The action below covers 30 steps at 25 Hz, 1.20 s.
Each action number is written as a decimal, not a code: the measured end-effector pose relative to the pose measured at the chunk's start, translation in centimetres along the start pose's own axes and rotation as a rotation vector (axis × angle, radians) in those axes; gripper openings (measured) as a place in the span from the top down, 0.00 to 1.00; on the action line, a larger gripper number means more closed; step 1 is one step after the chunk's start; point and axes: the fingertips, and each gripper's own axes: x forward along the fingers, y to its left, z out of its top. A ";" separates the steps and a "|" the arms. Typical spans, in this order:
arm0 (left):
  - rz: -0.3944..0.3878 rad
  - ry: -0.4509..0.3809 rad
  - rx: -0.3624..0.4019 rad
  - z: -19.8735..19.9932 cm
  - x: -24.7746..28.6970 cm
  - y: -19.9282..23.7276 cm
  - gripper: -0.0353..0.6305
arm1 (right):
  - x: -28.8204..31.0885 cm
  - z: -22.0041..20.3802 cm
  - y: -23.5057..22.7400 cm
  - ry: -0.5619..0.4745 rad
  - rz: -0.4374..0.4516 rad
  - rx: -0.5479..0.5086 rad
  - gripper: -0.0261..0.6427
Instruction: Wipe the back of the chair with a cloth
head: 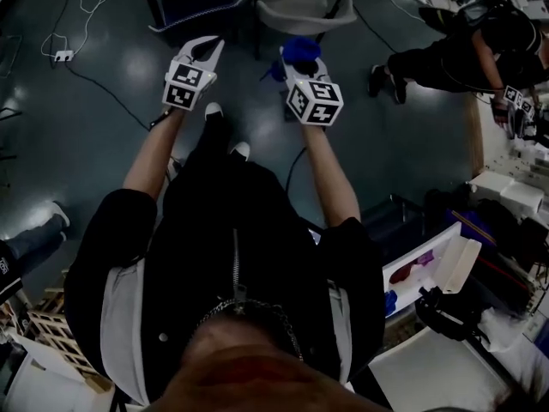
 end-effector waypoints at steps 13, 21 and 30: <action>-0.053 -0.007 -0.005 0.9 3.8 -0.7 0.93 | 0.8 0.2 -2.3 0.006 -0.020 0.024 0.73; -0.096 -0.009 -0.015 2.4 10.2 1.2 0.93 | 4.9 1.4 -5.3 0.026 -0.021 0.017 0.73; -0.134 -0.020 -0.037 4.9 18.7 6.7 0.93 | 13.1 4.4 -9.0 0.069 -0.012 -0.012 0.72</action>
